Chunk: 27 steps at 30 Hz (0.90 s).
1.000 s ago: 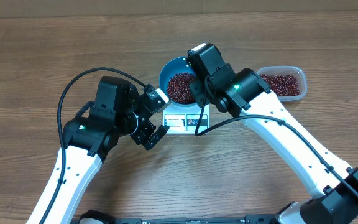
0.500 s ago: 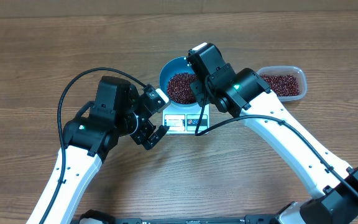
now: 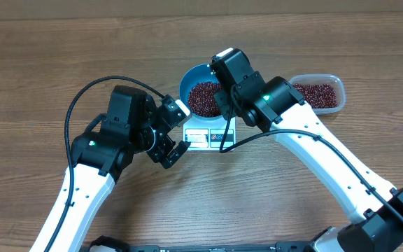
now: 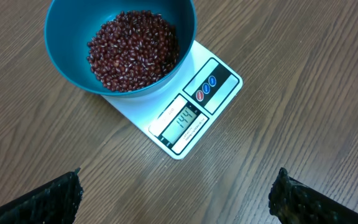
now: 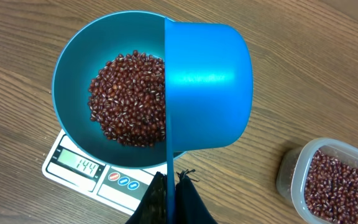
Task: Scoop item into bowl and weigh 150g on scale
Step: 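Move the empty scoop back over the bean tub with the right gripper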
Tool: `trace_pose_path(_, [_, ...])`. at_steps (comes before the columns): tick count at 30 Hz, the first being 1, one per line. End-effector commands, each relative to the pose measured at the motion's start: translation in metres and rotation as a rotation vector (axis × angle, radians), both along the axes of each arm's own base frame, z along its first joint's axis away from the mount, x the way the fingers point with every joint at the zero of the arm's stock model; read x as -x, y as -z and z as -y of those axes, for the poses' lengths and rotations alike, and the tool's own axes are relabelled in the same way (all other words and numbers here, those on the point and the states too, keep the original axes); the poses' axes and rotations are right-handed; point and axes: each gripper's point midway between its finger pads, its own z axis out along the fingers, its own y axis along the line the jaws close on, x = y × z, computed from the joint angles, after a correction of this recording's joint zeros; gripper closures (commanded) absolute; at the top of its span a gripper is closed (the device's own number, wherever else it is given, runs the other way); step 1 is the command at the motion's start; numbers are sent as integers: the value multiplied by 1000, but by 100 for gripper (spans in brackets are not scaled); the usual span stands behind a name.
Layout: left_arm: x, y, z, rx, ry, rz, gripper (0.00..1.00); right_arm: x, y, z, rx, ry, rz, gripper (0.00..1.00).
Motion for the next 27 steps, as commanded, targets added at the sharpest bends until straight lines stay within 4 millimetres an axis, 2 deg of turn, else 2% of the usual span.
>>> trace_pose_path(1, [2,3,0,2,-10,-15,0,-4,-24,-1,-31,8,65,96])
trace_pose_path(7, [2,3,0,2,-10,-15,0,-7,-27,-2,-39,10,79,96])
trace_pose_path(10, [2,3,0,2,-10,-15,0,-14,-31,12,-20,118,122,96])
trace_pose_path(14, [2,3,0,1,-10,-15,0,-23,-45,51,45,380,245,96])
trace_pose_path(17, [2,3,0,2,-10,-15,0,-25,-51,74,74,510,299,96])
trace_pose_path(21, [2,3,0,2,-10,-15,0,-25,-47,104,82,622,281,96])
trace_pose_path(26, [2,3,0,2,-10,-15,0,-24,-36,157,85,780,212,96])
trace_pose_path(27, [2,3,0,2,-10,-15,0,-24,-30,173,67,818,172,96])
